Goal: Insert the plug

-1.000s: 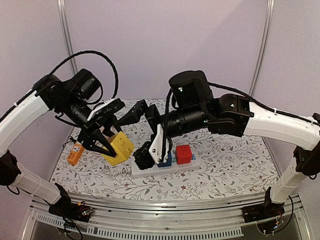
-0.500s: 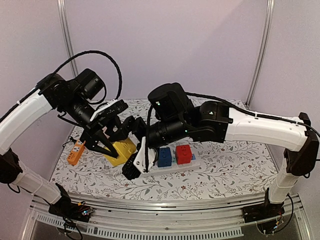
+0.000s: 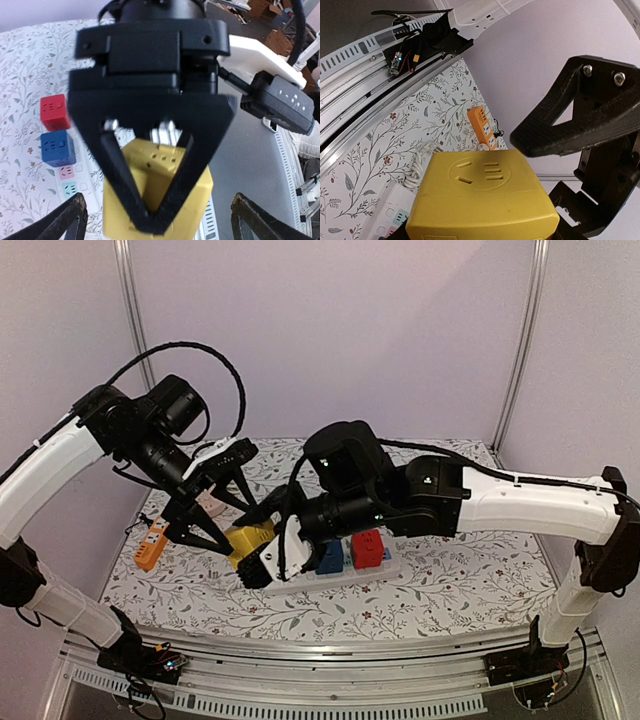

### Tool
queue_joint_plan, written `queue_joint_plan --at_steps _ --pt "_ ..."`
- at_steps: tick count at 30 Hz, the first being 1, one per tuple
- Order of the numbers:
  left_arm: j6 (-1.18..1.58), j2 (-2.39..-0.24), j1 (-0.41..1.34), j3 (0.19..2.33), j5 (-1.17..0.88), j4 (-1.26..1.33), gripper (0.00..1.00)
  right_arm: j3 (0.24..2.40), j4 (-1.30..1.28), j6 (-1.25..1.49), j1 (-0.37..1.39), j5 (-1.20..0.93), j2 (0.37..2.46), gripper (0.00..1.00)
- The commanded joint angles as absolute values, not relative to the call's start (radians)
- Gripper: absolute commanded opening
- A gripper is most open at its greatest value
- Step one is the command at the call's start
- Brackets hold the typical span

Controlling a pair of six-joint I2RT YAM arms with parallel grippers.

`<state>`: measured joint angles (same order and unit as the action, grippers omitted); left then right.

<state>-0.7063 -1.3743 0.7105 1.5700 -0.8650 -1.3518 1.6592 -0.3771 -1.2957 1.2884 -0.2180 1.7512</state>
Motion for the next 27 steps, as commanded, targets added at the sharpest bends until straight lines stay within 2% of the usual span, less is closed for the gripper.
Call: queue_joint_plan --at_steps 1,5,7,11,13,15,21,27 --pt "-0.728 -1.347 0.618 1.523 -0.716 -1.330 0.99 1.550 -0.345 -1.072 1.266 -0.039 1.659 0.00" --pt "-0.763 -1.363 0.510 1.394 -0.517 -1.201 1.00 1.435 -0.345 -0.845 1.193 0.012 1.589 0.00" --pt "-0.755 -1.377 0.514 1.288 -0.355 -1.084 0.99 1.370 -0.346 -0.779 1.148 0.039 1.537 0.00" --pt "-0.771 -1.433 0.555 1.122 -0.142 -0.909 0.92 1.269 -0.340 -0.635 1.054 0.090 1.440 0.00" --pt "-0.777 -1.474 0.600 1.079 -0.079 -0.845 0.95 1.224 -0.331 -0.579 1.021 0.126 1.387 0.00" --pt "-0.772 -1.521 0.647 1.058 -0.048 -0.816 0.99 1.186 -0.331 -0.545 0.994 0.191 1.354 0.00" --pt "-0.684 -1.654 0.694 1.072 -0.078 -0.730 0.99 1.091 -0.334 -0.415 0.903 0.256 1.281 0.00" --pt "-0.665 -1.789 0.732 1.111 -0.086 -0.720 1.00 1.058 -0.339 -0.397 0.891 0.249 1.248 0.00"
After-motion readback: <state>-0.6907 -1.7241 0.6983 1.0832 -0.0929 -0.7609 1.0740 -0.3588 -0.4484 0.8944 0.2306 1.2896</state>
